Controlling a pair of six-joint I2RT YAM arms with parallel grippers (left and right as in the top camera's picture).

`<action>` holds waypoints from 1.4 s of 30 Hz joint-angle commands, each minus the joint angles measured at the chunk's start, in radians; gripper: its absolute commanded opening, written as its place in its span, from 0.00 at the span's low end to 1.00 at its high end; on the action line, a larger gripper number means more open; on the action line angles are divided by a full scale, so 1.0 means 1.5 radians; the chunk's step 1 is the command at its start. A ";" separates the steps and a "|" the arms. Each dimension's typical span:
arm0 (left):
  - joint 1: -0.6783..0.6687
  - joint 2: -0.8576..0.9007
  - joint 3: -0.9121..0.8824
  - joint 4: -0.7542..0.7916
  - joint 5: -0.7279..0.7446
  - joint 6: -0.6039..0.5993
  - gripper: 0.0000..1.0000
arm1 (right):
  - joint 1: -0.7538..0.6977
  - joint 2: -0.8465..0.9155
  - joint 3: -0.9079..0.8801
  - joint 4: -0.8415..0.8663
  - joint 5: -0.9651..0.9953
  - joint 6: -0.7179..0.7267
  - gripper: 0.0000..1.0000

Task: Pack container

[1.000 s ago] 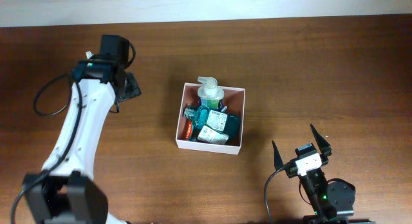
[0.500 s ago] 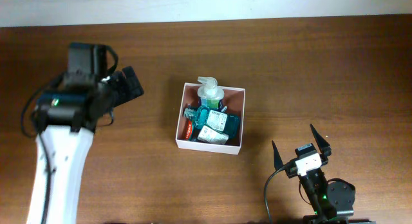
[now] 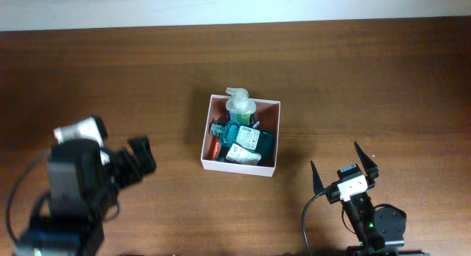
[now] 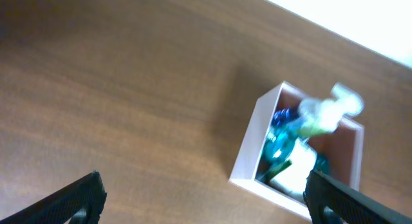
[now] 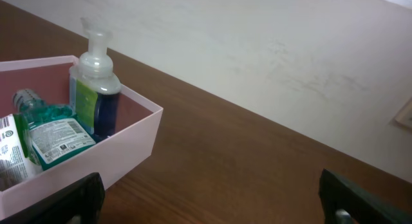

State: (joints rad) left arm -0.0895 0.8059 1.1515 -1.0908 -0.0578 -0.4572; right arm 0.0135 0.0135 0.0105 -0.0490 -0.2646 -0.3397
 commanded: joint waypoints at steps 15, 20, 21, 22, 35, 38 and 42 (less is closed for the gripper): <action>0.001 -0.312 -0.450 0.257 0.004 0.002 0.99 | -0.006 -0.007 -0.003 -0.003 -0.011 0.005 0.99; 0.001 -0.350 -0.517 0.373 -0.012 0.002 0.99 | -0.006 -0.007 -0.003 -0.003 -0.011 0.005 0.99; 0.001 -0.358 -0.532 0.402 -0.018 0.002 0.99 | -0.006 -0.007 -0.003 -0.003 -0.011 0.005 0.99; 0.001 -0.365 -0.544 0.427 -0.024 0.002 0.99 | -0.006 -0.007 -0.003 -0.003 -0.011 0.005 0.99; 0.007 -0.456 -0.693 0.685 -0.036 0.054 0.99 | -0.006 -0.007 -0.003 -0.003 -0.011 0.005 0.99; 0.011 -0.477 -0.711 0.687 -0.037 0.054 0.99 | -0.006 -0.007 -0.003 -0.003 -0.011 0.005 0.99; 0.011 -0.508 -0.729 0.687 -0.034 0.054 0.99 | -0.006 -0.007 -0.003 -0.003 -0.011 0.005 0.99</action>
State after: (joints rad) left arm -0.0776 0.0769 0.0807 -0.0666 -0.1047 -0.3996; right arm 0.0135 0.0139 0.0105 -0.0490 -0.2646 -0.3405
